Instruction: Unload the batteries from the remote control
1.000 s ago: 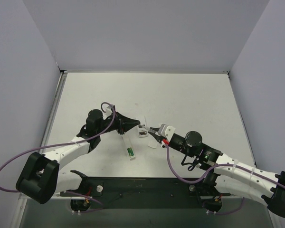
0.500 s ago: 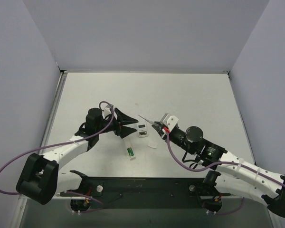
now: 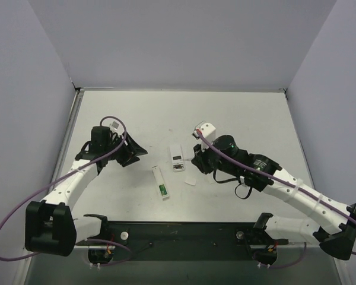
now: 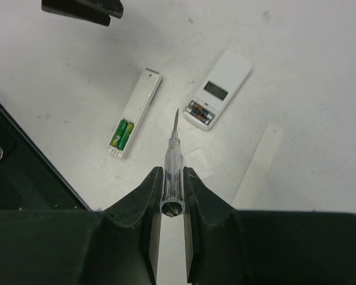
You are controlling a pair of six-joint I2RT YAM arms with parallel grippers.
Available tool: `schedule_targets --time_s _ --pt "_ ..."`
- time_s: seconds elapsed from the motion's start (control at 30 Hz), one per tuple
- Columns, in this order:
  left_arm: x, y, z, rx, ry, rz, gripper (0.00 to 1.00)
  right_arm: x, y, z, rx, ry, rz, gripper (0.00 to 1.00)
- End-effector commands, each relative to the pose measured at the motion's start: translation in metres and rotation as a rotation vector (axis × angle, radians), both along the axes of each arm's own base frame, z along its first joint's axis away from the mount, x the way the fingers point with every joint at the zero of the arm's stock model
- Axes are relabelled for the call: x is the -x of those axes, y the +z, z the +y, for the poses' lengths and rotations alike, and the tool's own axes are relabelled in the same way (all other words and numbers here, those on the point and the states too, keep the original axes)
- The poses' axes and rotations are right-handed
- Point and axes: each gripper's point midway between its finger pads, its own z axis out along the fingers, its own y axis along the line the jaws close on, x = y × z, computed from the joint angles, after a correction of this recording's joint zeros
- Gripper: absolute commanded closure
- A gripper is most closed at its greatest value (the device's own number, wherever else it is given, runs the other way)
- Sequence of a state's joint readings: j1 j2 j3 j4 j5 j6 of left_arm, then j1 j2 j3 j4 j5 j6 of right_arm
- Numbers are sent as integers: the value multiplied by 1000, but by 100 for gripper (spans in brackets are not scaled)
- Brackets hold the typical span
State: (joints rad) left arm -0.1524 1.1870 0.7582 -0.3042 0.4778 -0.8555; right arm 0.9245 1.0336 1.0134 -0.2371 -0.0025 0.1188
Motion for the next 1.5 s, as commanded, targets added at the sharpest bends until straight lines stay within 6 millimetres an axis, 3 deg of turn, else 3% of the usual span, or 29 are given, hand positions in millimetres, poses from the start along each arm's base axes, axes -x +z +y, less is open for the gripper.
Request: schedule_targets --time_s 0.0,0.17,0.77,1.1,1.17,1.47 --pt "21 -47 15 -148 -71 77 35 32 -29 10 26 45 271 100" --pt "30 -69 12 -144 -96 116 36 29 -30 29 9 42 341 100" --pt "56 -101 -55 -31 -247 188 41 43 -64 65 72 134 439 100" --pt "60 -111 -50 -64 -246 196 46 43 -81 83 85 161 417 100" --pt "61 -112 -53 -49 -256 200 51 41 -82 85 92 166 407 100" --pt "61 -113 -57 -30 -263 197 57 31 -103 86 186 126 417 100"
